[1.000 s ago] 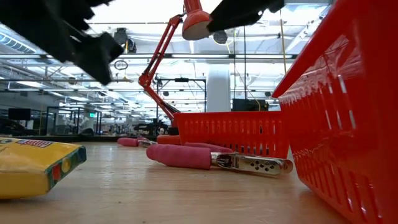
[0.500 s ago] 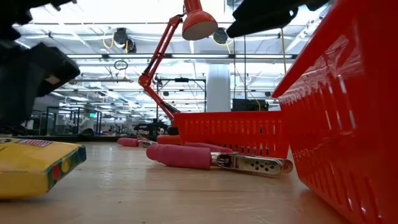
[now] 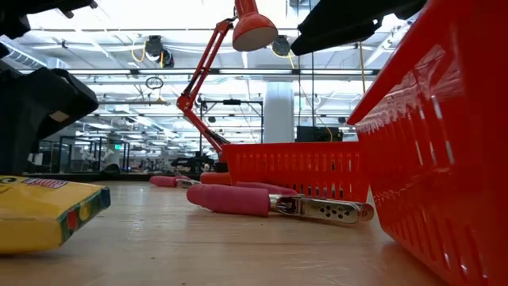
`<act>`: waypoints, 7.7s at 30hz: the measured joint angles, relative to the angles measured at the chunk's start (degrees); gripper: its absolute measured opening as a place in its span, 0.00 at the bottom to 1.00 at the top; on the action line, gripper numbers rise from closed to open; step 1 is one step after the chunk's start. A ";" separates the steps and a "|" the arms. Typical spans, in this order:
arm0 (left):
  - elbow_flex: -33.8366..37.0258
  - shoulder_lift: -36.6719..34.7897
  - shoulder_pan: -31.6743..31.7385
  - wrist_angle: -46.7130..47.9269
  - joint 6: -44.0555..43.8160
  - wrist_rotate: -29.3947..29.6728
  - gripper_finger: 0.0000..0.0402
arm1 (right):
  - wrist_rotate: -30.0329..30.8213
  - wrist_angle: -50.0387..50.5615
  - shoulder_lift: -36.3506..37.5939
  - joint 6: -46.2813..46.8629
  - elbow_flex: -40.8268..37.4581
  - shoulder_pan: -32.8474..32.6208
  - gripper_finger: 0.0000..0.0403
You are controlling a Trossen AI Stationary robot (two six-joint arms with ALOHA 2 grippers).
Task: Pick & Place School Supplies
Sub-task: Put the yellow crayon pack into the top red basket, then put the pink hole puncher into the bottom red basket
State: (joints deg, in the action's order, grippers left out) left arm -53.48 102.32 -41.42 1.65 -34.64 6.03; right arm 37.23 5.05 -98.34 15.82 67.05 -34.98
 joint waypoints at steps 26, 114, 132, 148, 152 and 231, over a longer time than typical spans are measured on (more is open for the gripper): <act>-0.04 4.44 1.33 0.17 5.71 7.38 0.15 | 0.17 0.01 0.00 -0.22 0.02 0.00 0.46; -6.09 -13.77 26.66 11.00 46.12 16.90 0.53 | -32.13 -0.33 -0.86 -10.48 -0.02 25.12 0.15; 5.15 -22.62 28.64 2.39 44.46 18.29 0.52 | -17.68 4.71 -0.73 -16.61 0.00 39.67 0.15; 9.58 -25.95 31.18 -1.76 43.77 17.41 0.52 | -22.13 7.14 -0.27 -21.00 0.00 62.94 0.15; 9.47 -26.45 31.96 -2.21 43.81 17.42 0.52 | -28.38 7.63 -0.27 -19.58 -0.02 66.55 0.15; -1.32 -0.90 20.71 2.59 35.86 -5.37 0.52 | 1.81 15.12 16.54 -6.15 -9.18 8.93 0.57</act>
State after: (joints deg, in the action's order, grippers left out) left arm -54.80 101.42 -20.70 4.24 1.22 0.66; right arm 39.04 20.17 -81.80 9.68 57.87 -26.05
